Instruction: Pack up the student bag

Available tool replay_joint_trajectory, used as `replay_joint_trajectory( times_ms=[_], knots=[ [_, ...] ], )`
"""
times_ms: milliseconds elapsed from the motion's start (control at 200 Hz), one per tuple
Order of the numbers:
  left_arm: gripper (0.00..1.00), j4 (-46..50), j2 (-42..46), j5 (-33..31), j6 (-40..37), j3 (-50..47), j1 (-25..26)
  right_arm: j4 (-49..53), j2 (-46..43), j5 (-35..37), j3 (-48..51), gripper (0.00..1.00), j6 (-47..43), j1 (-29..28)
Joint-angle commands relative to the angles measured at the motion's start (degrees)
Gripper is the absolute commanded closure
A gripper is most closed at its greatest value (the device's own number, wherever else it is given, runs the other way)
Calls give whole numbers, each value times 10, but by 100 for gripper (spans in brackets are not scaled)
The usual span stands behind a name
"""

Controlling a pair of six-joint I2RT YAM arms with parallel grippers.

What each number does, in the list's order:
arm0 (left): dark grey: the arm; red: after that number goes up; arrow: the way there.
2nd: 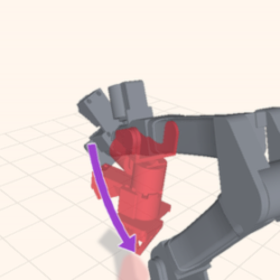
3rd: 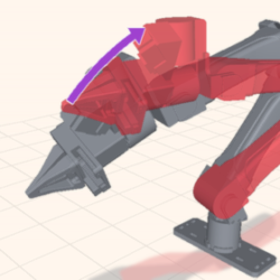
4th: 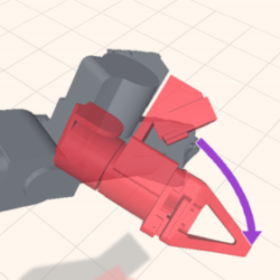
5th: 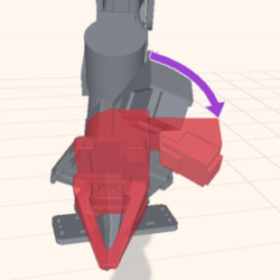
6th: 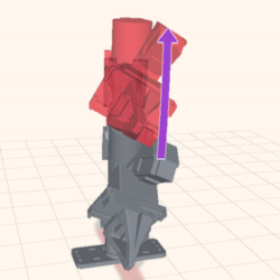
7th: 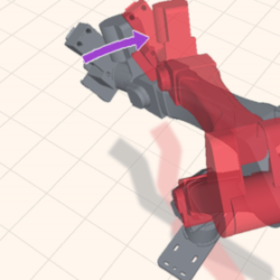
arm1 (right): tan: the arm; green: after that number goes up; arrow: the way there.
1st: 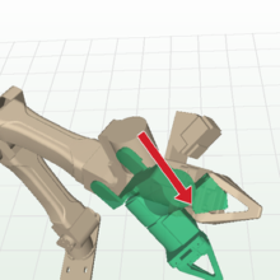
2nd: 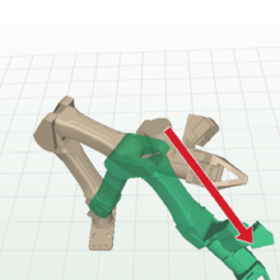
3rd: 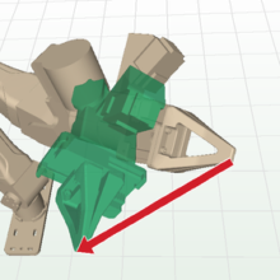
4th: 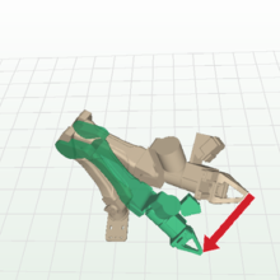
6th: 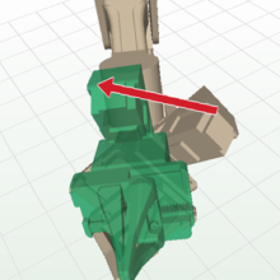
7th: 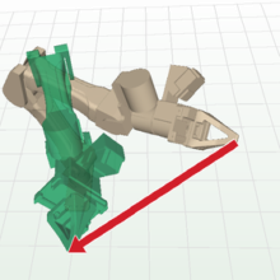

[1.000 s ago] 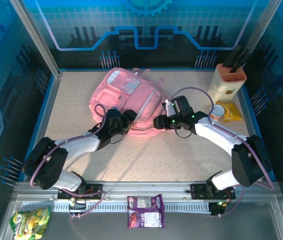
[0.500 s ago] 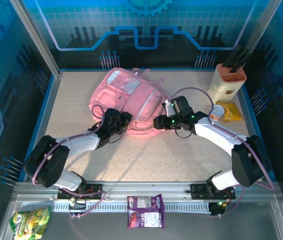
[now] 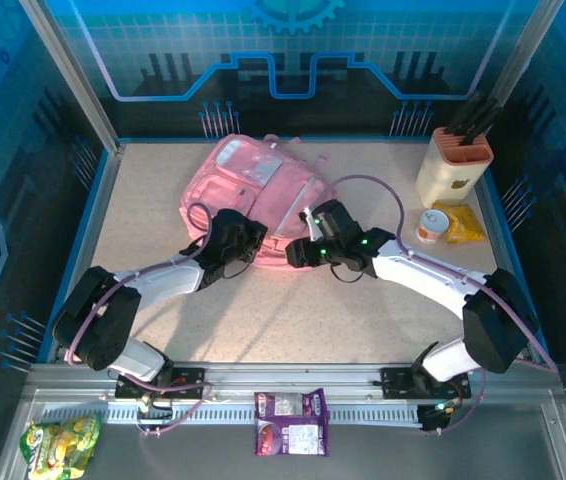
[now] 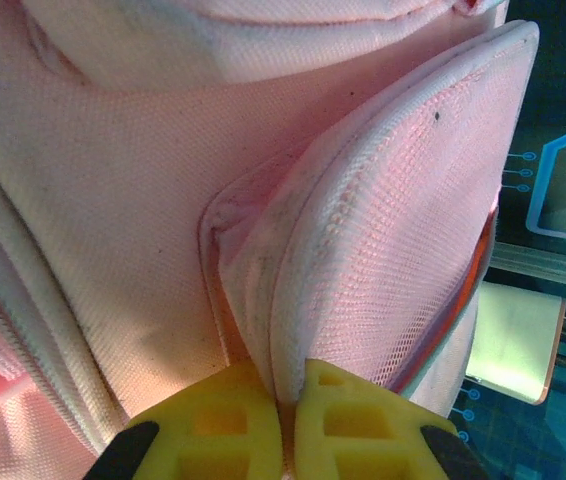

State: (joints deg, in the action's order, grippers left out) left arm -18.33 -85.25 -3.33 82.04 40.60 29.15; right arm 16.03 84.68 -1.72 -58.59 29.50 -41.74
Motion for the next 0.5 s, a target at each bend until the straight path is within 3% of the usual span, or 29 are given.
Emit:
replay_joint_trajectory(
  times_ms=[0,270,395,495],
  knots=[
    [100,-27,15,0,0,28,10,-49,37,26,-20,47,30,-27],
    [100,-41,12,13,8,32,15,-119,101,54,-33,61,63,-34],
    [100,-47,9,18,11,32,16,-135,124,58,-41,63,71,-38],
    [100,-52,9,20,13,32,17,-131,143,104,-46,64,78,-41]
  ],
)
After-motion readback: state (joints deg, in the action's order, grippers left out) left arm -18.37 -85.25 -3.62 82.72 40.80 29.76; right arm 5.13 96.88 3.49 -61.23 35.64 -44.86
